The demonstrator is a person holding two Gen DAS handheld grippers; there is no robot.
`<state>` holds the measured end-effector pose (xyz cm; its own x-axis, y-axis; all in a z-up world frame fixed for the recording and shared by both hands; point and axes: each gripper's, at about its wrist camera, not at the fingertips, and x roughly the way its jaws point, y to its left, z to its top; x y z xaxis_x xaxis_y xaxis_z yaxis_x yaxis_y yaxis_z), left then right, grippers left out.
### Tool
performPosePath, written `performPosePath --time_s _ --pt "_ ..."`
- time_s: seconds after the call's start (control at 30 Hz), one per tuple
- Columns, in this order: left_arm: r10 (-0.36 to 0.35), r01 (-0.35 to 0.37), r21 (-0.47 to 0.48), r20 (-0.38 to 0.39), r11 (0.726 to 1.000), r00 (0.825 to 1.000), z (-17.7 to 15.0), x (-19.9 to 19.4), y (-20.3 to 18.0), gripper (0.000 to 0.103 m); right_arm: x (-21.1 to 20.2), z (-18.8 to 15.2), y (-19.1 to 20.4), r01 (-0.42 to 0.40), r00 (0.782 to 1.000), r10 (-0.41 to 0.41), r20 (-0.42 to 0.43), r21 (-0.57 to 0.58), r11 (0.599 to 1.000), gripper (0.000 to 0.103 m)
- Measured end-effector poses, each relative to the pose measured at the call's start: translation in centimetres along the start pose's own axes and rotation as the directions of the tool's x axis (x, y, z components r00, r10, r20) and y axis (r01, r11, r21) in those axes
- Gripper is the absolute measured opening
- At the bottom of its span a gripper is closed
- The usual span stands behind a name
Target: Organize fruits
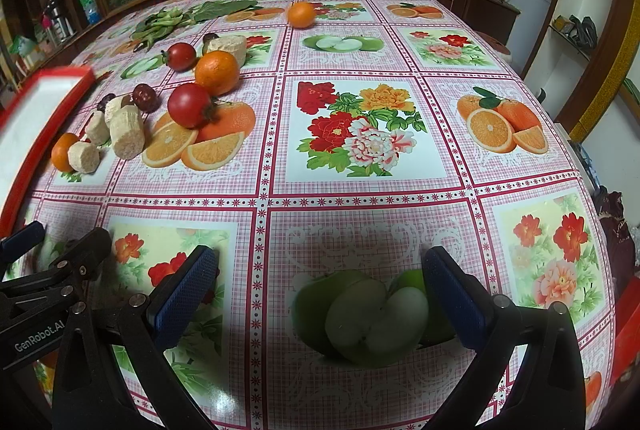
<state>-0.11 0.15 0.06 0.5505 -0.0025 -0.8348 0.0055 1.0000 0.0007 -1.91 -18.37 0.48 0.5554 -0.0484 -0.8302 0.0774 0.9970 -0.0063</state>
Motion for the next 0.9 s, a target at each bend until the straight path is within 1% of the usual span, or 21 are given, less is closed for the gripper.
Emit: performPosePath --time_s 0.9 --pt "0.009 -0.009 -0.013 0.007 1.000 1.000 0.05 0.11 -0.16 0.103 0.05 0.01 0.15 -0.003 1.000 0.003 0.007 -0.004 1.000 0.103"
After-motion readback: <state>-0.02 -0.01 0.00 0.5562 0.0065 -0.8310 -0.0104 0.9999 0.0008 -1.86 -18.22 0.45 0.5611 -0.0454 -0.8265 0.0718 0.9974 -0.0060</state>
